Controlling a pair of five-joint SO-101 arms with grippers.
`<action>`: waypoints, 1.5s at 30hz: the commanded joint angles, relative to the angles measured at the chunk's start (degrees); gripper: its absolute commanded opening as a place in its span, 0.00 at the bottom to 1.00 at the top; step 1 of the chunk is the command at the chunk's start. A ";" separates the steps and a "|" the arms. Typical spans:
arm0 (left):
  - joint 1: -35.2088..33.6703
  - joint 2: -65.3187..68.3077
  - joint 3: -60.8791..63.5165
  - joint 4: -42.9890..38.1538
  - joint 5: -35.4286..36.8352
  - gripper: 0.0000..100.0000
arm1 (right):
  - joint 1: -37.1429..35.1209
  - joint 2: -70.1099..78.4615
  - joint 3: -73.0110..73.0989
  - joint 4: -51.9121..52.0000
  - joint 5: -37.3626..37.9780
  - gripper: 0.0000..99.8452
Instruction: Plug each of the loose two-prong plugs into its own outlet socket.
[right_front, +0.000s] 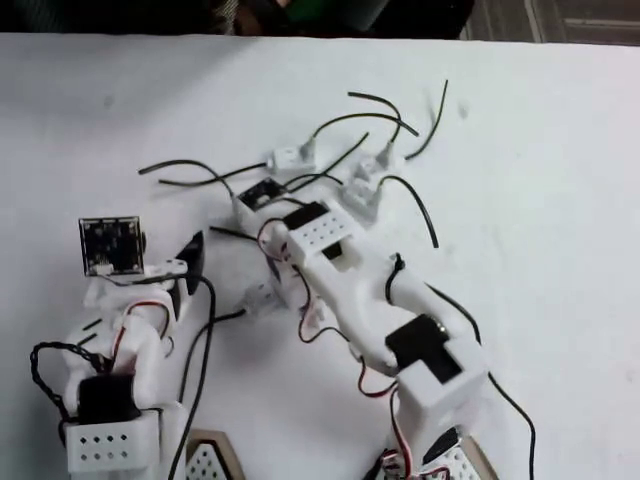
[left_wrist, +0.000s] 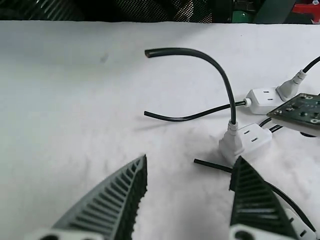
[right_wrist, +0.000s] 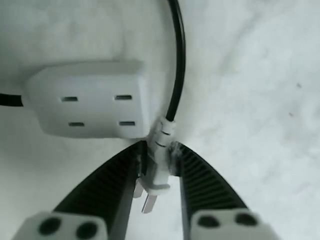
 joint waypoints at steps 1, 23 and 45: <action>-0.31 -0.57 -0.35 -0.53 0.00 0.27 | 0.57 3.21 -3.43 4.09 -0.62 0.11; -0.31 -0.57 -0.35 -0.53 0.00 0.27 | 0.48 -11.91 -9.32 19.21 -4.13 0.02; 1.45 -0.57 -0.26 -1.05 0.26 0.27 | -8.66 -69.58 23.91 -5.93 -3.69 0.02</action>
